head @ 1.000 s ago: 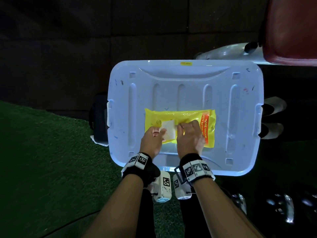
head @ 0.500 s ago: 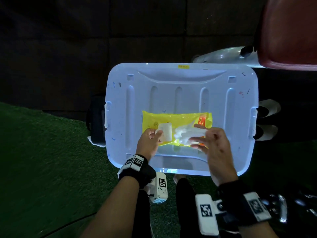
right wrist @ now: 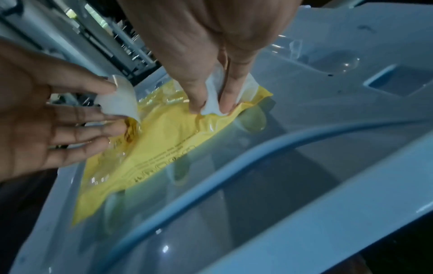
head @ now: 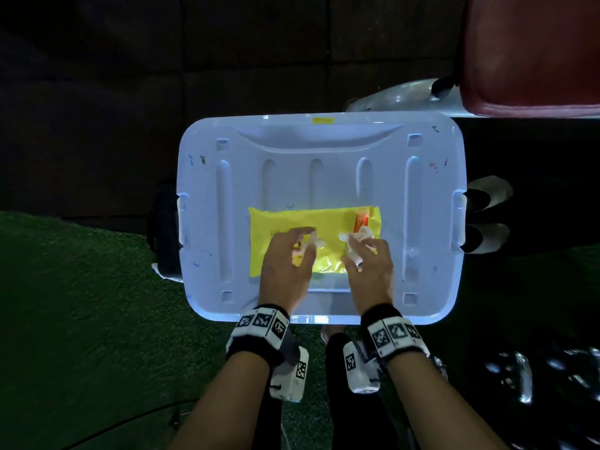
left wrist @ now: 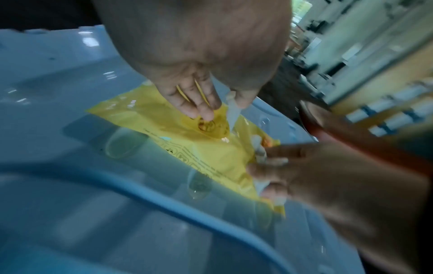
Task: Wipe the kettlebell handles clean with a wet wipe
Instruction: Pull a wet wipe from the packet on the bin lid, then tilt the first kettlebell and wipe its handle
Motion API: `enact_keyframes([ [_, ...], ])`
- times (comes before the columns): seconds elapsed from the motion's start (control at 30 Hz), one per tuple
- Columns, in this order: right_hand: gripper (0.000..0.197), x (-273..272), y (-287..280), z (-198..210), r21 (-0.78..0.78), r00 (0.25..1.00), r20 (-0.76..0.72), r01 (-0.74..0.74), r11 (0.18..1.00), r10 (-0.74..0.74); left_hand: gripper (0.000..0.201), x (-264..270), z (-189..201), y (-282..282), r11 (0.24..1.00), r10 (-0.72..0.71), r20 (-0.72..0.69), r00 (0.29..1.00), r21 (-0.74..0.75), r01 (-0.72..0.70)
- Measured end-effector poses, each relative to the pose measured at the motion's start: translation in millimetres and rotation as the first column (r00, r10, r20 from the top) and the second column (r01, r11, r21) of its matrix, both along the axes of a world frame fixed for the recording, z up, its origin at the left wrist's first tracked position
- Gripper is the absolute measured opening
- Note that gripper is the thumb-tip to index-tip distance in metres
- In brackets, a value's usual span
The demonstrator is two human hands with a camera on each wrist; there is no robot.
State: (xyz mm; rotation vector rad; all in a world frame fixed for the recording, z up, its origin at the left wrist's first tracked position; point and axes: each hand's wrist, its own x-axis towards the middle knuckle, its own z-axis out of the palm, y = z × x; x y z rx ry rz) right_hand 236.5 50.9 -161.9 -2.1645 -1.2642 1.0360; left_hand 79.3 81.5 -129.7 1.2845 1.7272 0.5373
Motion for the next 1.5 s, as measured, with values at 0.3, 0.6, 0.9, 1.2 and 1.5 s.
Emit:
enact_keyframes([
  [0.3, 0.03, 39.6, -18.2, 18.0, -0.129, 0.966, -0.133, 0.203, 0.971, -0.22, 0.088, 33.4, -14.5, -9.5, 0.738, -0.652, -0.577, 0.492, -0.334, 0.587],
  [0.6, 0.037, 38.8, -88.2, 79.8, -0.041, 0.843, -0.174, 0.51, 0.859, -0.508, 0.096, 30.4, 4.7, 7.7, 0.568, -0.817, -0.463, 0.342, -0.548, 0.614],
  [0.9, 0.042, 52.8, -260.3, 85.3, 0.075, 0.637, 0.082, 0.763, 0.642, -0.767, 0.068, 72.6, -4.9, -107.7, 0.378, -0.815, -0.433, 0.385, 0.107, 0.92],
  [1.2, 0.033, 94.6, -411.1, -37.6, 0.121, 0.245, 0.114, 0.959, 0.258, -0.963, 0.061, 179.7, -157.0, -257.3, 0.208, -0.968, 0.052, 0.247, -0.392, 0.896],
  [1.5, 0.008, 131.1, -459.7, -157.7, 0.359, -0.058, -0.227, 0.923, -0.139, -0.972, 0.106, 255.2, -334.3, -311.5, 0.329, -0.929, 0.027, 0.368, -0.388, 0.861],
])
